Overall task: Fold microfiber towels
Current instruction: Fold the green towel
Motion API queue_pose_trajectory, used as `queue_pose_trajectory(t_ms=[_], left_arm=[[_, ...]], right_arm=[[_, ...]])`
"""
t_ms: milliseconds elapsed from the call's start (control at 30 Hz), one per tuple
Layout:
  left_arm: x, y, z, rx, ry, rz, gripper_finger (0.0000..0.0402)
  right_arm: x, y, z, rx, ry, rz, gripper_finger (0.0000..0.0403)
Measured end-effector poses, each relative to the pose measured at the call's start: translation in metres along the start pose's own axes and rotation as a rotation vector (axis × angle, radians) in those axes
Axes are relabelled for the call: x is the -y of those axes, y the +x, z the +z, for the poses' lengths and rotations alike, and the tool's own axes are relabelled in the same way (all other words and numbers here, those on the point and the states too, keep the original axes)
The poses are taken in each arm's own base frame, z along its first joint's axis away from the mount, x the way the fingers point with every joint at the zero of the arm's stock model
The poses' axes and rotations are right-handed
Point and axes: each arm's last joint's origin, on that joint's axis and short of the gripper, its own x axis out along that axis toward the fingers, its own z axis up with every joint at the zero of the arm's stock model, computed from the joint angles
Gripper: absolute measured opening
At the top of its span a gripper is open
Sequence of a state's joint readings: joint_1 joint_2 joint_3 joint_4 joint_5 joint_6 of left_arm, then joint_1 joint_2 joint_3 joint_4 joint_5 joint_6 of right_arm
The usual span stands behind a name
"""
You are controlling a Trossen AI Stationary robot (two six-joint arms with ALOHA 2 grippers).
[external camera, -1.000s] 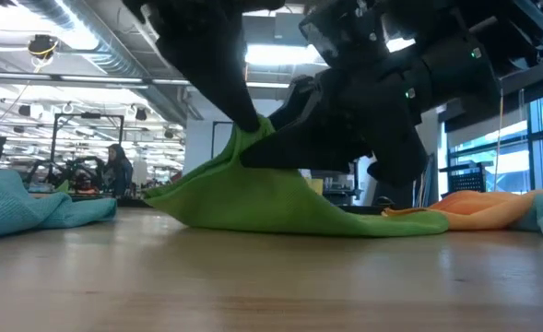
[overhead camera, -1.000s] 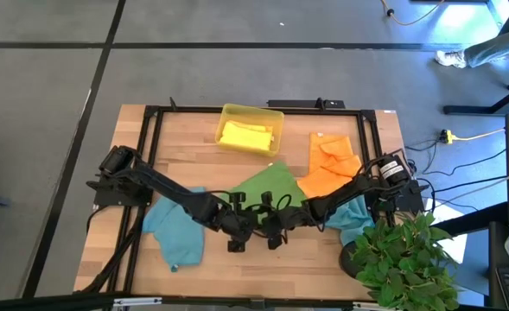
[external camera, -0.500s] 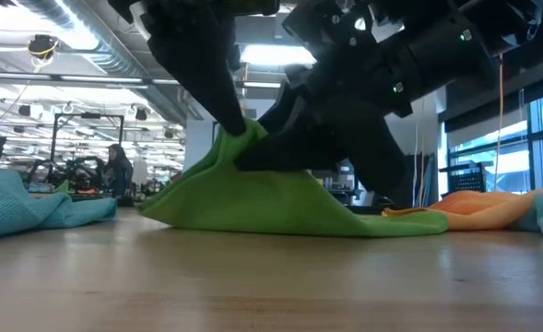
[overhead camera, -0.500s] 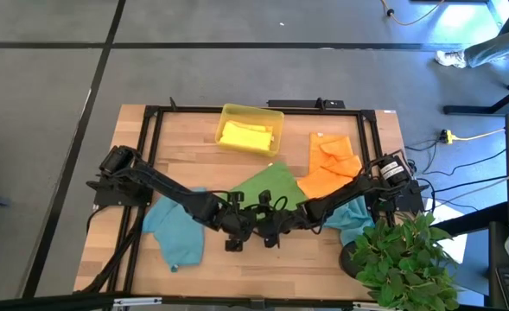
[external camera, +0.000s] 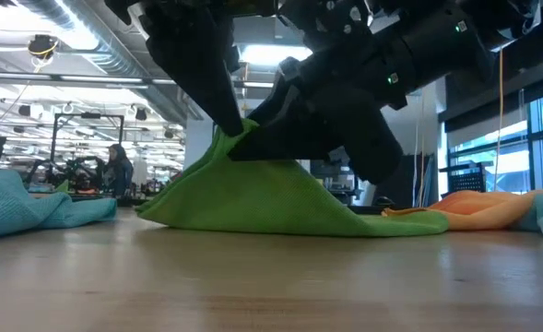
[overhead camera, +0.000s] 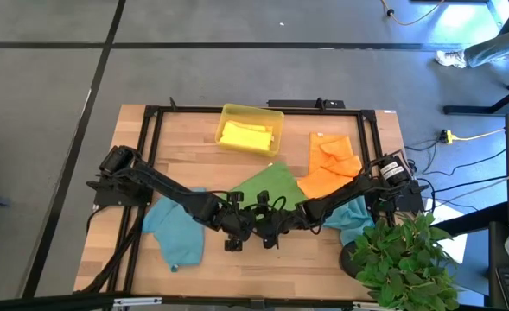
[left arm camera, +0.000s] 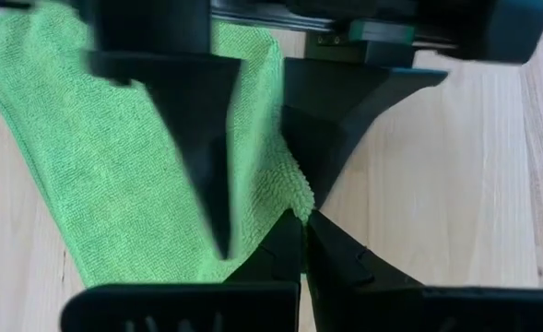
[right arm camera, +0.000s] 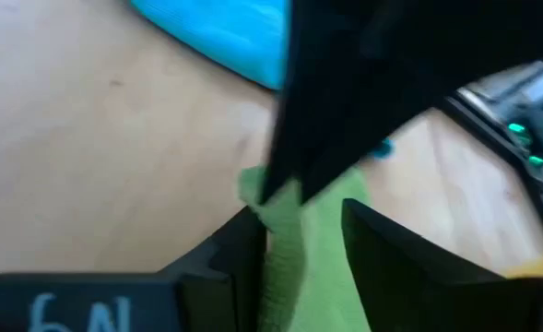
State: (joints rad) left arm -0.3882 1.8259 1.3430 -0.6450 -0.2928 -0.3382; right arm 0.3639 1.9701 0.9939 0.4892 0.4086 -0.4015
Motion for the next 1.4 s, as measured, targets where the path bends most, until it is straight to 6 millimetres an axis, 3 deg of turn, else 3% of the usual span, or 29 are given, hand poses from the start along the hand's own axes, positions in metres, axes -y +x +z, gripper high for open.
queue_pose_trajectory(t_ms=[167, 400, 633, 833, 1167, 1400], left_arm=[[0.001, 0.0, 0.0, 0.004, 0.002, -0.003, 0.0], [0.001, 0.0, 0.0, 0.002, 0.034, 0.004, 0.0011], [0.004, -0.006, -0.012, -0.056, 0.194, 0.126, 0.0065], [0.01, -0.021, -0.032, -0.093, 0.17, 0.217, 0.0116], [0.026, -0.002, -0.083, -0.059, 0.119, 0.16, 0.0165], [0.017, 0.02, -0.107, -0.025, 0.083, 0.191, 0.0188]], right_arm=[[-0.002, 0.0, 0.003, 0.065, 0.03, 0.11, 0.0093], [-0.001, 0.0, 0.001, 0.043, 0.031, 0.087, 0.001], [-0.001, 0.001, 0.001, 0.038, 0.033, 0.088, 0.0004], [-0.002, 0.0, 0.0, 0.032, 0.029, 0.089, 0.0002], [0.0, 0.0, -0.001, 0.005, 0.055, 0.032, 0.0002], [0.0, 0.0, -0.001, 0.005, 0.06, 0.032, 0.0001]])
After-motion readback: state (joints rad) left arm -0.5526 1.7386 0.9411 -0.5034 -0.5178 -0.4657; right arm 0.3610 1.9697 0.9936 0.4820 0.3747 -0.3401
